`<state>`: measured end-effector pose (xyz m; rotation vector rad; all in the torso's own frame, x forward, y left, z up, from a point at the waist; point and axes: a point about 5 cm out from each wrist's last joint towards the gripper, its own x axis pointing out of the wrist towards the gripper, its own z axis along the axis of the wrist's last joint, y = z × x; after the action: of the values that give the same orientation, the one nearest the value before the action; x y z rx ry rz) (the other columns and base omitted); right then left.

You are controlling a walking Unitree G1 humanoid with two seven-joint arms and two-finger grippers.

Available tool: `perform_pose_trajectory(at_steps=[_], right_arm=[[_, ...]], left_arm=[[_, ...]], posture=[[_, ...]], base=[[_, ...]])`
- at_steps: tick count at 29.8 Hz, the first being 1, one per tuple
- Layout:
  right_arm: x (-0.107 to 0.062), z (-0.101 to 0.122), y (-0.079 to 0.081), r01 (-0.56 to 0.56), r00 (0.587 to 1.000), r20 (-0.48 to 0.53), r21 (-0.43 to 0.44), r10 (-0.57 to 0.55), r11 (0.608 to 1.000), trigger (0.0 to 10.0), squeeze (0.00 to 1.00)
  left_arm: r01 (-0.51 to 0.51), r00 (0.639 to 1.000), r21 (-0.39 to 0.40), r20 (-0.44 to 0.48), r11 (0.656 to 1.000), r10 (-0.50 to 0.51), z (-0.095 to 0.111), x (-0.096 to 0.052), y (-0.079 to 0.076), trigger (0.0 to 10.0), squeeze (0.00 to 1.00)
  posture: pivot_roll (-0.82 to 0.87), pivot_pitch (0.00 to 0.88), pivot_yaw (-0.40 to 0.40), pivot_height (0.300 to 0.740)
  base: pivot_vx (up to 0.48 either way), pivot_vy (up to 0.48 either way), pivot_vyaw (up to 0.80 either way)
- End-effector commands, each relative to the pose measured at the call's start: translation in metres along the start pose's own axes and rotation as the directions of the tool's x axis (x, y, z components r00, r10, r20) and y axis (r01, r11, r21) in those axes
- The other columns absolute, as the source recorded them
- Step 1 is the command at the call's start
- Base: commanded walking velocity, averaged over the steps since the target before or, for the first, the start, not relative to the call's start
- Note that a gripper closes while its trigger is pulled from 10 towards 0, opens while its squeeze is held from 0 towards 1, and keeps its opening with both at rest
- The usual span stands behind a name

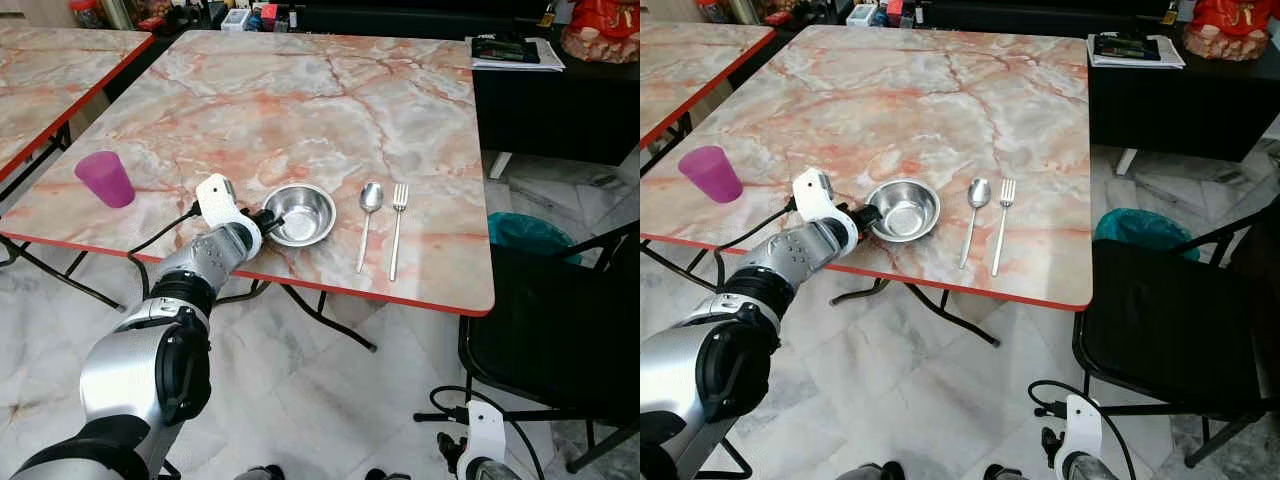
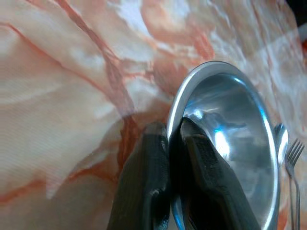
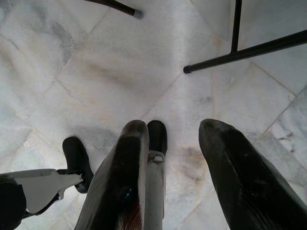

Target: Setting the table

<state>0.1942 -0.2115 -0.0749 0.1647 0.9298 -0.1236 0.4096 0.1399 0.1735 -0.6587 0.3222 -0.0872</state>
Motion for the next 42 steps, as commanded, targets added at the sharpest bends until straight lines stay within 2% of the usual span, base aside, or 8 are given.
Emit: perform_pose_trajectory(at_steps=[1, 5, 7, 9, 15, 17, 26, 42], right_arm=[[-0.001, -0.005, -0.001, 0.005, 1.0, -0.013, 0.007, -0.005, 1.0, 10.0, 0.0], [-0.001, -0.004, -0.002, 0.004, 1.0, -0.015, 0.001, -0.004, 1.0, 10.0, 0.0], [-0.001, -0.004, -0.002, 0.003, 1.0, -0.014, 0.0, -0.003, 1.0, 10.0, 0.0], [-0.001, -0.004, -0.002, 0.003, 1.0, -0.013, 0.001, -0.003, 1.0, 10.0, 0.0], [-0.001, -0.003, -0.002, 0.004, 1.0, -0.011, 0.002, -0.004, 1.0, 10.0, 0.0], [-0.001, -0.001, -0.002, 0.006, 1.0, 0.015, 0.015, -0.006, 1.0, 10.0, 0.0], [-0.001, 0.0, -0.004, 0.022, 0.999, 0.025, 0.01, -0.022, 1.0, 10.0, 0.0], [-0.002, 0.0, -0.007, 0.037, 0.999, 0.032, -0.007, -0.037, 0.999, 10.0, 0.0]], left_arm=[[-0.045, 0.999, -0.037, 0.017, 0.998, 0.046, -0.001, -0.002, 0.013, 0.0, 0.0], [-0.027, 0.996, -0.074, 0.081, 0.997, 0.033, 0.009, -0.005, 0.017, 0.0, 0.0], [0.042, 0.983, -0.094, 0.183, 0.995, -0.025, 0.021, -0.008, 0.017, 0.0, 0.0], [0.089, 0.956, -0.091, 0.287, 0.992, -0.059, 0.033, -0.014, 0.02, 9.8, 0.0], [0.114, 0.938, -0.088, 0.336, 0.99, -0.079, 0.037, -0.018, 0.023, 10.0, 0.0], [0.099, 0.885, -0.025, 0.459, 0.995, -0.076, 0.039, -0.038, 0.041, 10.0, 0.0], [0.002, 0.838, 0.19, 0.536, 0.982, -0.105, 0.042, -0.055, 0.034, 10.0, 0.0], [-0.023, 0.82, 0.244, 0.56, 0.969, -0.121, 0.05, -0.06, 0.025, 10.0, 0.0]], posture=[[-0.02, 0.142, 0.021, 0.736], [-0.02, 0.145, 0.017, 0.736], [-0.01, 0.147, 0.012, 0.736], [-0.01, 0.148, 0.01, 0.736], [-0.01, 0.15, 0.006, 0.736], [0.0, 0.154, -0.002, 0.736], [0.01, 0.17, -0.01, 0.736], [0.01, 0.138, -0.011, 0.736]], base=[[0.0, 0.0, 0.0], [0.0, 0.0, 0.0], [0.0, 0.0, 0.0], [0.0, 0.0, 0.0], [0.0, 0.0, 0.0], [0.0, 0.0, 0.0], [0.0, 0.0, 0.0], [0.0, 0.27, -0.17]])
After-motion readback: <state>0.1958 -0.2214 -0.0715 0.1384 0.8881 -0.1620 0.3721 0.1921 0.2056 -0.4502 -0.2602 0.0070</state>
